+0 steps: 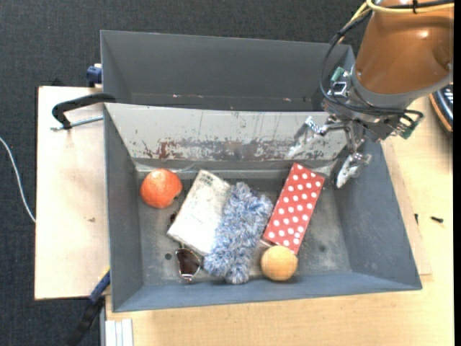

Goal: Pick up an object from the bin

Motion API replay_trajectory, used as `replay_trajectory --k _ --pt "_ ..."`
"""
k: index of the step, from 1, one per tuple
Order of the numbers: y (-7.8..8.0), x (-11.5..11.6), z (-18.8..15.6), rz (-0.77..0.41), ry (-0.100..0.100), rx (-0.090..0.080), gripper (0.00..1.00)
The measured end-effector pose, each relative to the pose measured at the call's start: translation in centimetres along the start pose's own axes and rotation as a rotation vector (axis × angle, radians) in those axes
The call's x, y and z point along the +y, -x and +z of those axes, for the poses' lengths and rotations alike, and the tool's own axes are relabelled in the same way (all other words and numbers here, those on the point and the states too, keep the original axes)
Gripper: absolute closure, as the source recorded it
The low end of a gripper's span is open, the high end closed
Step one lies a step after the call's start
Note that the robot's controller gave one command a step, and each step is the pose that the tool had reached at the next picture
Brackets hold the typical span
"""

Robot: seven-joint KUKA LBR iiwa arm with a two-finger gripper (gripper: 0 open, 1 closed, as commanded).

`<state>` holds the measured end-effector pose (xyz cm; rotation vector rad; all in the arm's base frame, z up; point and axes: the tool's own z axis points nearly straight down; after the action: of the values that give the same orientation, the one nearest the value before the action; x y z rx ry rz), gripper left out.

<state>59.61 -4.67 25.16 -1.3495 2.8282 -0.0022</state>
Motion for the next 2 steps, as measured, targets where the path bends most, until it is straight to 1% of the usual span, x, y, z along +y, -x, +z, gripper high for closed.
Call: replay_trajectory --k 1,2 --pt "-1.2 0.2 5.2 -0.022 -0.001 0.000 0.00" --pt "-4.4 -0.4 11.1 -0.037 0.003 0.003 0.00"
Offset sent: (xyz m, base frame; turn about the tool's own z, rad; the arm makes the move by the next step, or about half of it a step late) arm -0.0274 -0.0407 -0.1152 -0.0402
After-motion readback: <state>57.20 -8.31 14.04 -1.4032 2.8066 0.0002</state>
